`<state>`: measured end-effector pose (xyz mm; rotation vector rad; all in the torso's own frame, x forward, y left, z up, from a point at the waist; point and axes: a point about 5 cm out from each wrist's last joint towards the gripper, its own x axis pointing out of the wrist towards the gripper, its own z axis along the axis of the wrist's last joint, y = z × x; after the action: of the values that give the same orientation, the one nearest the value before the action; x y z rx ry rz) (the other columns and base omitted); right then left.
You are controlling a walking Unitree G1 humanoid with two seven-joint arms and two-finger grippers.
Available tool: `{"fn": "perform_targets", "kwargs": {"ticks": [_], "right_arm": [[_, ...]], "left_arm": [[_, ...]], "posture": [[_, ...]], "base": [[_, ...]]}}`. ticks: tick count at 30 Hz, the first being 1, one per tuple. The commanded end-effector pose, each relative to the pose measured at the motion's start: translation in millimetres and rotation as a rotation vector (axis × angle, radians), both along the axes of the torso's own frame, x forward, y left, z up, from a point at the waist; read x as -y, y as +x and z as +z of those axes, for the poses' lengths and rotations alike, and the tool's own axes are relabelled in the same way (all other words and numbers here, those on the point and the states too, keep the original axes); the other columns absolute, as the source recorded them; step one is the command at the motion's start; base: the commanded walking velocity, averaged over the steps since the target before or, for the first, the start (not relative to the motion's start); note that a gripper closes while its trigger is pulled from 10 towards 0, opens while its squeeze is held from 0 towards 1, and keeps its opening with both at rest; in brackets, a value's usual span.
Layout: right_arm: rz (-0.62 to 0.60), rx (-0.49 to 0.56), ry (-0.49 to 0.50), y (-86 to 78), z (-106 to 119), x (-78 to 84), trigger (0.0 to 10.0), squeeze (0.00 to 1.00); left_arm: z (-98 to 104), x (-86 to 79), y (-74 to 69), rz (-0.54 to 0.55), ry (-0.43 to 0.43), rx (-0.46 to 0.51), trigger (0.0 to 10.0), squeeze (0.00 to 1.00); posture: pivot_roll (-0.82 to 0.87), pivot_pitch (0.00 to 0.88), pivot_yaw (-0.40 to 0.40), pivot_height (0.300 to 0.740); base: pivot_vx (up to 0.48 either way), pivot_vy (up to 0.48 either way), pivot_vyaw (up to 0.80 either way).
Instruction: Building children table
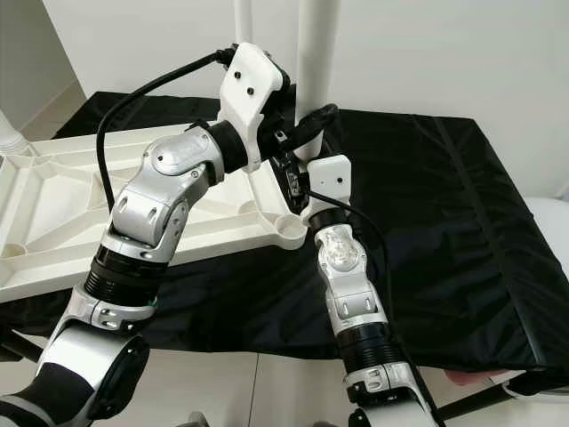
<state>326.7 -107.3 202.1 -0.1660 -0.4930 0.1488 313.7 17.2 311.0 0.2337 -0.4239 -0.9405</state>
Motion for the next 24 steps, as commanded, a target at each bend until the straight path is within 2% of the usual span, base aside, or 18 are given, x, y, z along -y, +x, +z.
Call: {"fn": "perform_targets", "kwargs": {"ticks": [1,2,7,8,24], "right_arm": [[0.010,0.022,-0.005,1.5,4.2,-0.6,10.0,0.00],[0.015,0.022,-0.001,1.7,4.1,-0.7,10.0,1.00],[0.008,0.027,-0.001,1.8,4.5,-0.2,10.0,1.00],[0.003,0.033,-0.009,1.9,5.1,-0.1,10.0,0.00],[0.001,0.035,-0.023,5.6,3.6,1.0,10.0,0.00]], "left_arm": [[2.6,-2.9,1.2,0.090,-0.037,0.013,10.0,0.00],[2.8,-3.1,1.3,0.090,-0.036,0.014,10.0,0.00],[3.1,-3.2,1.4,0.091,-0.036,0.016,10.0,0.00],[3.3,-3.0,1.3,0.090,-0.036,0.017,10.0,0.00],[4.7,-1.8,-0.4,0.085,-0.036,0.025,10.0,0.00]], "posture": [[-0.02,0.000,0.015,0.740],[-0.02,0.000,0.015,0.740],[-0.02,0.000,0.016,0.740],[-0.02,0.000,0.016,0.740],[-0.02,0.000,0.014,0.740]], "base": [[0.000,0.000,0.00],[0.000,0.000,0.00],[0.000,0.000,0.00],[0.000,0.000,0.00],[0.000,0.000,0.00]]}}
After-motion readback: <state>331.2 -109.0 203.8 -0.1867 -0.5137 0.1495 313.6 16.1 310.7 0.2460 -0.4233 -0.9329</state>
